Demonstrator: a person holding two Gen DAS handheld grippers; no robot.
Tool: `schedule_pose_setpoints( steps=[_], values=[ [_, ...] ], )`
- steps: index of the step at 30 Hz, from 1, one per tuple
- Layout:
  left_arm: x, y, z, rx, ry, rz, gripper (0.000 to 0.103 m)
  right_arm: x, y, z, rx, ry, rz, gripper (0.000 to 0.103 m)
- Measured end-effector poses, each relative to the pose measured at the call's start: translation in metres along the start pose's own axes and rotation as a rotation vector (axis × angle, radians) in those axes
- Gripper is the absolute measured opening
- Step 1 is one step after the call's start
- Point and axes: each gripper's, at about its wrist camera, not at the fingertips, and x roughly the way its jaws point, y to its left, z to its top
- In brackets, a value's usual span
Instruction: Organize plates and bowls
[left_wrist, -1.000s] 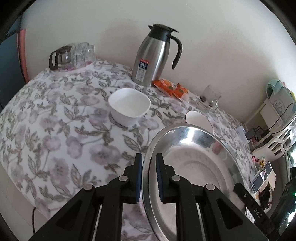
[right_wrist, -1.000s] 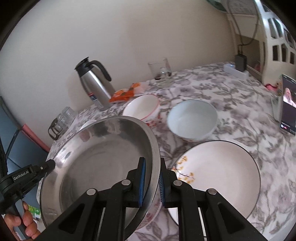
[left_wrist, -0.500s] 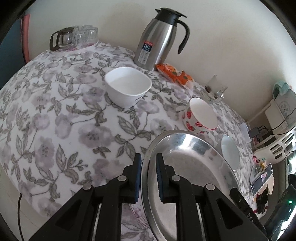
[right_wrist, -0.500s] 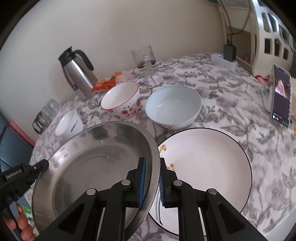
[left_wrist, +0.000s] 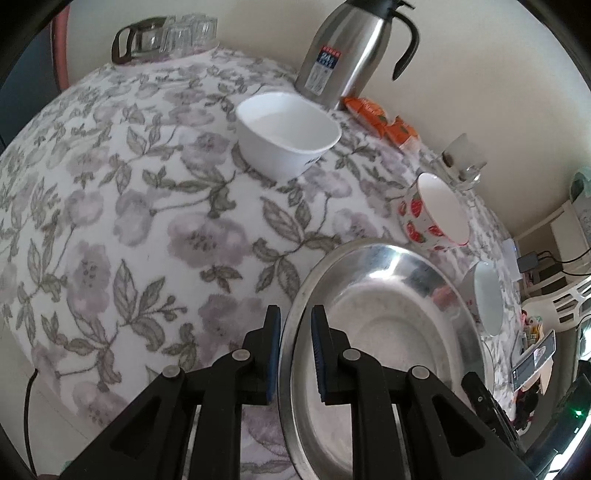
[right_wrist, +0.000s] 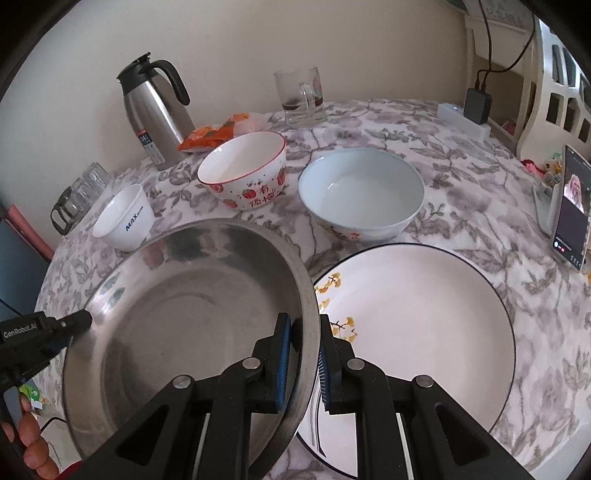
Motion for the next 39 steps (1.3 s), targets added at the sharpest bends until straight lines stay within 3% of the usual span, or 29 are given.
schedule_pose_setpoints(
  steps=[13, 29, 39],
  values=[
    [0.024, 0.014, -0.004, -0.06, 0.122, 0.023, 0.018, 0.012, 0.004, -0.004, -0.013, 0.058, -0.014, 0.018],
    [0.026, 0.013, -0.002, -0.047, 0.123, 0.028, 0.018, 0.013, 0.004, -0.005, -0.008, 0.061, -0.017, 0.018],
    [0.024, 0.01, 0.002, -0.024, 0.083, 0.04, 0.019, 0.016, 0.006, -0.003, -0.01, 0.053, -0.012, 0.018]
  ],
)
